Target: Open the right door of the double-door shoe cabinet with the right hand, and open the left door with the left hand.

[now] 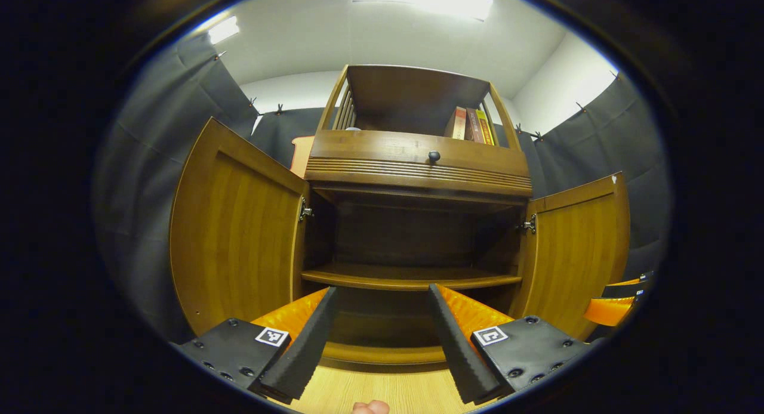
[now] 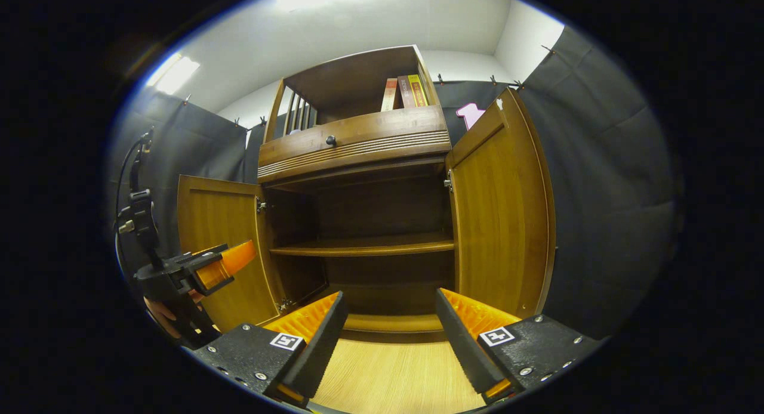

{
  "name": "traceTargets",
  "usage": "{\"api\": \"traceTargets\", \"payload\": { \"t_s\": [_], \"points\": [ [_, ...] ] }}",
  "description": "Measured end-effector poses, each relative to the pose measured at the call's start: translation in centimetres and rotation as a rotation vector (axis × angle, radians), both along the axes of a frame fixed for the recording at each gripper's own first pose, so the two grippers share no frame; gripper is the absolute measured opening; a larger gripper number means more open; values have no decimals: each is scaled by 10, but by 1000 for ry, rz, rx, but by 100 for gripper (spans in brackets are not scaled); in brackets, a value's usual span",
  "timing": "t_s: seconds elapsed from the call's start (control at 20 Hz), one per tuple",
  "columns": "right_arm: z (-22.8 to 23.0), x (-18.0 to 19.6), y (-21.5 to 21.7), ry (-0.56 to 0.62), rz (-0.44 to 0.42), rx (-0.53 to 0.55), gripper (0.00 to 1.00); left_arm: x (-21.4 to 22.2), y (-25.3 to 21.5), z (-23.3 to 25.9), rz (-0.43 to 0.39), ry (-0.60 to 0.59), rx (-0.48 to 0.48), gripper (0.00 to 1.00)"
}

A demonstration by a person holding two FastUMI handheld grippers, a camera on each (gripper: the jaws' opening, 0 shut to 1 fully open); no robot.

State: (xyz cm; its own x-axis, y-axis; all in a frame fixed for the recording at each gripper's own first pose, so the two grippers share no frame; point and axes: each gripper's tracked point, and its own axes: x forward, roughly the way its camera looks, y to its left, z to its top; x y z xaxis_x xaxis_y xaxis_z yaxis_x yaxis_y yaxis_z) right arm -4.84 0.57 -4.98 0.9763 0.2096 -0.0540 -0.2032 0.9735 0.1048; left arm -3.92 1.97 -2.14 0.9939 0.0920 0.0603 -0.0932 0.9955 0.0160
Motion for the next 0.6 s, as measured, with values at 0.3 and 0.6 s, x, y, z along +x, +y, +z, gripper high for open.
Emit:
{"api": "traceTargets", "payload": {
  "t_s": [0.3,0.6],
  "points": [
    [2,6,4,-5,4,0,100,4,1,2,-5,-6,6,95],
    [1,9,5,-3,7,-7,100,6,4,-1,-1,-1,8,95]
  ]
}}
